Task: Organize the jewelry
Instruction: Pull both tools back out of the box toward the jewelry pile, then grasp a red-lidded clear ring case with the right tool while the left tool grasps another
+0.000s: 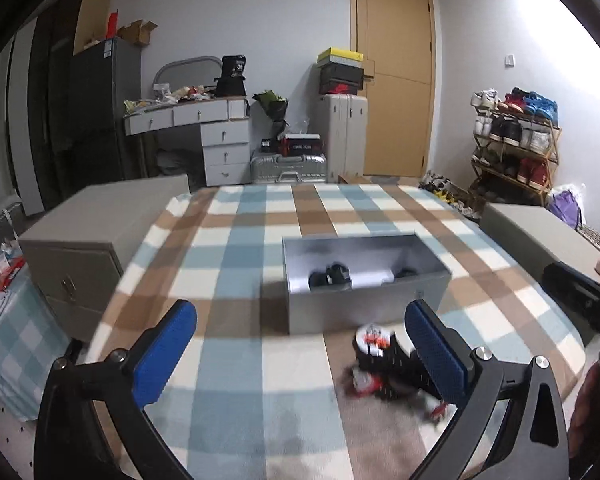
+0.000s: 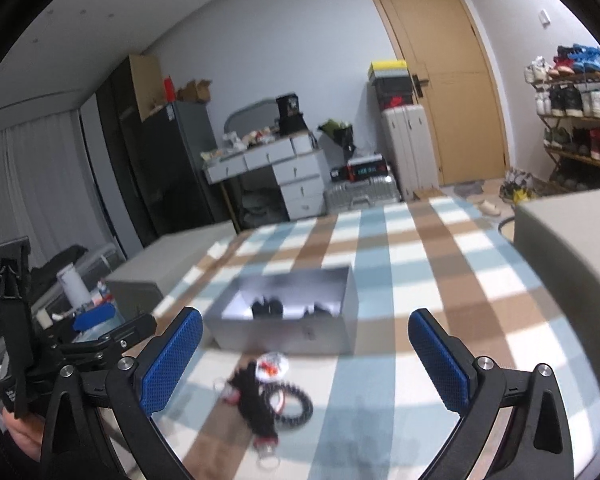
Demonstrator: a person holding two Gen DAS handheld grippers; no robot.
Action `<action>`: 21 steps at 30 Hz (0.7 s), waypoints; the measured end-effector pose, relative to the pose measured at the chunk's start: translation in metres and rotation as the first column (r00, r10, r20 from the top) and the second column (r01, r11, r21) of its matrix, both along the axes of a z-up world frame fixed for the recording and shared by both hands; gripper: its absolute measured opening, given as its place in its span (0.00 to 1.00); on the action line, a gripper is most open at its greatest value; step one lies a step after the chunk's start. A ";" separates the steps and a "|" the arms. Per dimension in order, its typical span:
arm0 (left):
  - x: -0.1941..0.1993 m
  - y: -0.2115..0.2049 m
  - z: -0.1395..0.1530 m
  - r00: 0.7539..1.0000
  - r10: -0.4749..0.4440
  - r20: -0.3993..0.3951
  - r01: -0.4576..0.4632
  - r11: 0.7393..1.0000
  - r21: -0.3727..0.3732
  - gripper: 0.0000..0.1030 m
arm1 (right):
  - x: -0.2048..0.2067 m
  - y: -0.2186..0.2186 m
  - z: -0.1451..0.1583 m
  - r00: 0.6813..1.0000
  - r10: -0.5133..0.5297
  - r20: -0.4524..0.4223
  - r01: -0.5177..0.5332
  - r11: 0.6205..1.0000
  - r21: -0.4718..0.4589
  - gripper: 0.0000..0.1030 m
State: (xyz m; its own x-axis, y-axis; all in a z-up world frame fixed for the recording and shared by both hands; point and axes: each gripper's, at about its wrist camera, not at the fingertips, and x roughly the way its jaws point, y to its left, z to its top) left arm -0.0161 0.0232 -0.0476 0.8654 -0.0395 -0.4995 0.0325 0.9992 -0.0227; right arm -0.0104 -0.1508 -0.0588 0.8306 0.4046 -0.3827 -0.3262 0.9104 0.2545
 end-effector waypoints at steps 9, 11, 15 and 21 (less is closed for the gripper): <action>-0.008 0.011 -0.030 0.994 -0.012 -0.110 0.007 0.999 -0.043 0.99 | -0.003 0.004 -0.059 0.976 0.043 -0.214 -0.033 0.998 0.052 0.99; -0.012 0.011 -0.030 0.993 -0.016 -0.115 0.009 0.998 -0.058 0.99 | -0.007 0.010 -0.062 0.977 0.032 -0.211 -0.029 0.999 0.016 0.97; -0.016 0.012 -0.032 0.992 -0.023 -0.123 0.015 0.998 -0.068 0.99 | -0.012 0.023 -0.067 0.972 0.089 -0.215 -0.091 0.996 -0.002 0.97; -0.017 0.011 -0.033 0.990 -0.035 -0.139 0.025 0.997 -0.079 0.99 | -0.020 0.045 -0.074 0.978 0.081 -0.190 -0.106 0.986 -0.125 0.87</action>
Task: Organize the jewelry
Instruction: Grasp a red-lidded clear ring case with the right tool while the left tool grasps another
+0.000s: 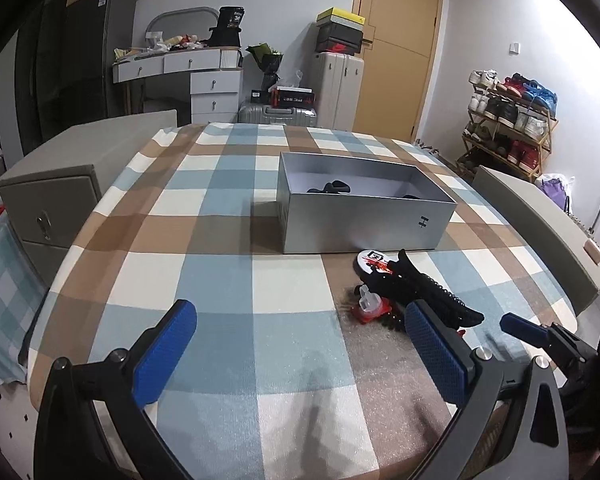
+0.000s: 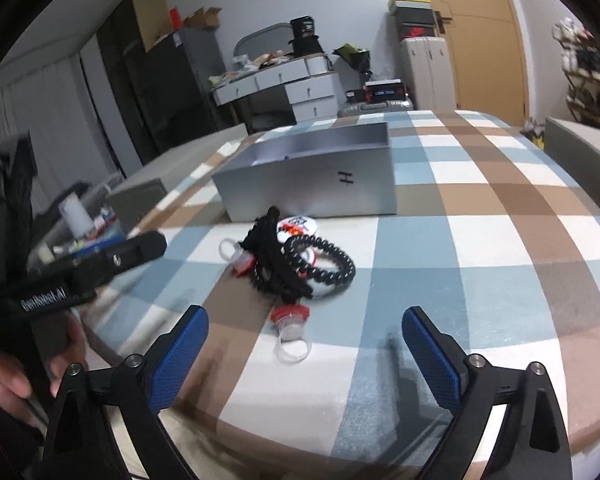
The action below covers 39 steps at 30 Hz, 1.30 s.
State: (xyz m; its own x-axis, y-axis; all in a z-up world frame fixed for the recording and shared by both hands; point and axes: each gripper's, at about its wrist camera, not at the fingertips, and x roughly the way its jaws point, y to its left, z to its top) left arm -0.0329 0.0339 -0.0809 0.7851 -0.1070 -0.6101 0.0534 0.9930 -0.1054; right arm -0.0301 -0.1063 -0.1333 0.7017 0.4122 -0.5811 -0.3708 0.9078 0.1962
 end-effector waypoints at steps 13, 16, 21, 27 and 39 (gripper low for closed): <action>0.006 0.005 -0.001 0.999 0.033 -0.026 -0.033 0.999 0.008 0.99 | -0.001 0.015 -0.010 1.000 0.025 -0.009 -0.026 0.994 -0.103 0.52; 0.006 0.005 0.001 0.999 0.044 -0.019 -0.043 0.999 0.009 0.99 | -0.001 0.016 -0.010 0.999 0.031 -0.007 -0.032 0.994 -0.106 0.45; 0.010 0.004 0.000 0.998 0.060 -0.032 -0.060 0.998 0.008 0.99 | -0.002 0.018 -0.010 0.999 0.048 -0.007 -0.048 0.992 -0.115 0.17; 0.016 0.007 0.001 0.997 0.038 -0.065 -0.041 0.998 -0.049 0.99 | -0.008 0.013 -0.005 0.998 0.057 0.023 -0.055 0.994 -0.091 0.17; 0.044 -0.009 -0.009 0.950 -0.258 -0.177 0.211 0.946 -0.247 0.96 | -0.020 -0.005 0.002 0.998 0.031 0.052 -0.027 0.997 -0.075 0.17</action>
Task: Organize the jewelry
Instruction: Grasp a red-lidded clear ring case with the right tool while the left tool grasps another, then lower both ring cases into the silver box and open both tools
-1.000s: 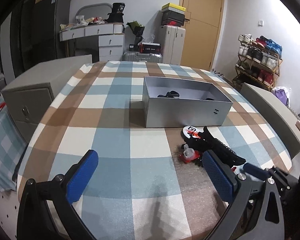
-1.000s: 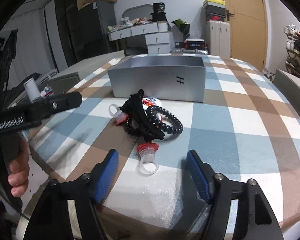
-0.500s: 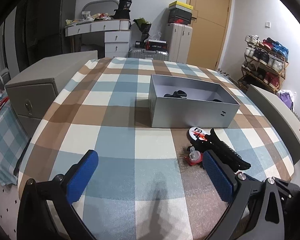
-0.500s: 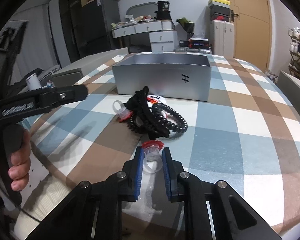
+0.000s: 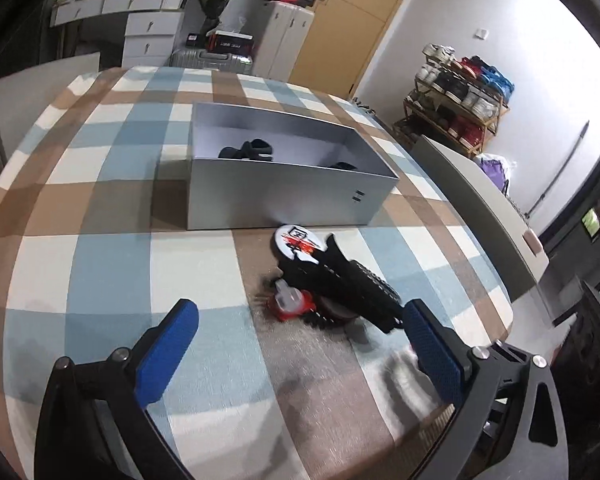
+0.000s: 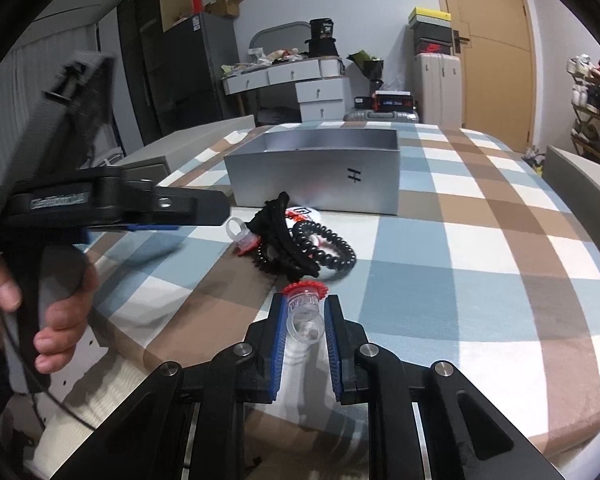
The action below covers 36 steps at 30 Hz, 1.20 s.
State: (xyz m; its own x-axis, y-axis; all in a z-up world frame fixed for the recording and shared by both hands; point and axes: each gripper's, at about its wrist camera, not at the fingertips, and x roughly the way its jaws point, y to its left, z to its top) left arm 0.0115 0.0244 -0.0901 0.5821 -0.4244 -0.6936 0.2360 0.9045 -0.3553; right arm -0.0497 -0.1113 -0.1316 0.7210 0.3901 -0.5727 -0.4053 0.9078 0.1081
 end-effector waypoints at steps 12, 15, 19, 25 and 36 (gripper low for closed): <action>0.012 0.003 -0.011 0.996 -0.042 -0.072 0.041 0.999 -0.015 0.30 | 0.000 -0.007 -0.001 1.000 -0.009 -0.023 0.009 1.000 0.011 0.17; 0.012 0.003 -0.010 0.996 -0.046 -0.070 0.045 0.999 -0.019 0.13 | -0.002 -0.004 -0.001 1.000 -0.001 -0.012 0.001 1.000 0.001 0.17; 0.010 0.001 -0.009 0.995 -0.068 -0.073 0.067 0.998 -0.008 0.06 | -0.001 -0.004 -0.001 1.000 -0.005 -0.017 0.005 1.000 0.000 0.17; 0.006 -0.001 -0.008 0.994 -0.087 -0.067 0.087 0.996 0.005 0.04 | 0.000 -0.004 0.002 1.000 -0.016 -0.020 0.016 1.000 0.000 0.17; 0.009 0.000 -0.011 0.994 -0.082 -0.066 0.082 0.997 -0.003 0.02 | -0.003 0.005 0.003 1.000 0.005 -0.025 -0.005 1.000 -0.019 0.17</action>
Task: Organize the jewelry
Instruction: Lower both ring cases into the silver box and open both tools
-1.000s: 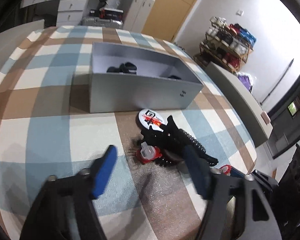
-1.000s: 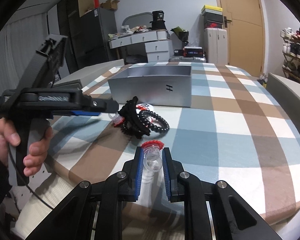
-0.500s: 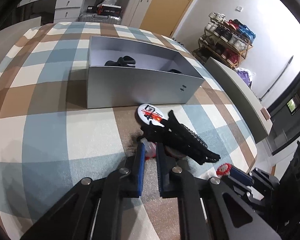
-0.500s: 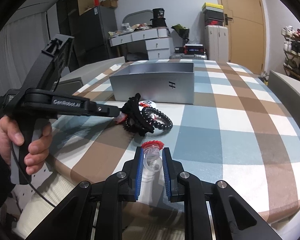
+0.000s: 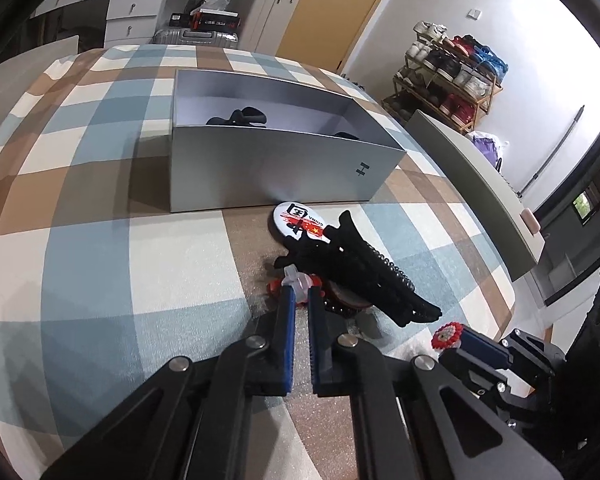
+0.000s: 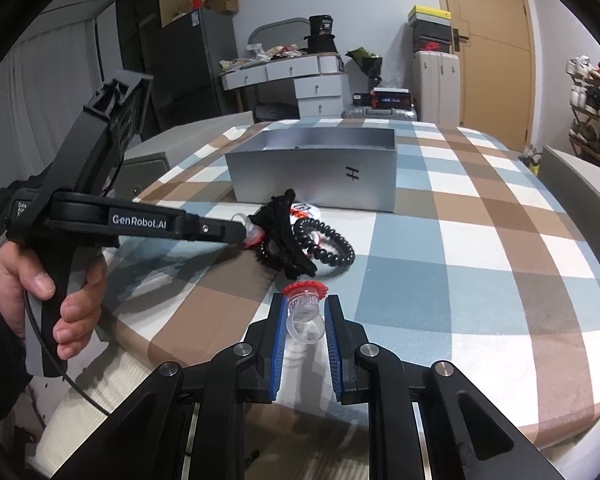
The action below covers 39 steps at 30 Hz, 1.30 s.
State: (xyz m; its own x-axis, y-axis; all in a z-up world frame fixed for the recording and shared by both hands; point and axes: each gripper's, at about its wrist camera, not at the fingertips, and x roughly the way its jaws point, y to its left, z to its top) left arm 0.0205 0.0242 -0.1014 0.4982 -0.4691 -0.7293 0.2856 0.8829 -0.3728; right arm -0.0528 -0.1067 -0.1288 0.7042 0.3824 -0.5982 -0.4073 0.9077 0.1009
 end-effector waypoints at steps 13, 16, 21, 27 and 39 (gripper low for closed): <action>-0.023 0.007 0.019 0.999 0.008 0.047 -0.010 0.999 0.034 0.01 | 0.001 0.005 0.003 1.000 0.014 0.001 -0.014 1.000 -0.006 0.18; -0.030 0.010 0.026 0.998 0.014 0.064 -0.016 0.999 0.041 0.01 | 0.001 0.001 0.006 1.000 0.011 0.004 -0.011 1.000 0.013 0.18; -0.034 0.014 0.038 0.995 0.019 0.098 -0.022 0.999 0.032 0.01 | 0.002 -0.007 0.019 1.000 -0.010 0.021 0.009 0.997 0.075 0.18; -0.028 0.015 0.058 0.988 0.022 0.155 -0.026 0.999 0.021 0.01 | 0.010 -0.016 0.039 0.998 -0.031 0.059 0.022 0.990 0.143 0.17; 0.002 0.021 0.072 0.972 0.041 0.233 -0.044 0.999 0.008 0.01 | 0.065 -0.014 0.073 0.995 -0.004 0.104 -0.019 0.976 0.219 0.17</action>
State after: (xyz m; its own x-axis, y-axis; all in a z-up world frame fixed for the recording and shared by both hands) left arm 0.0224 0.0456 -0.0293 0.6740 -0.4352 -0.5969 0.3252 0.9003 -0.2892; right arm 0.0126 -0.1209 -0.0561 0.7542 0.5016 -0.4237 -0.4327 0.8651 0.2539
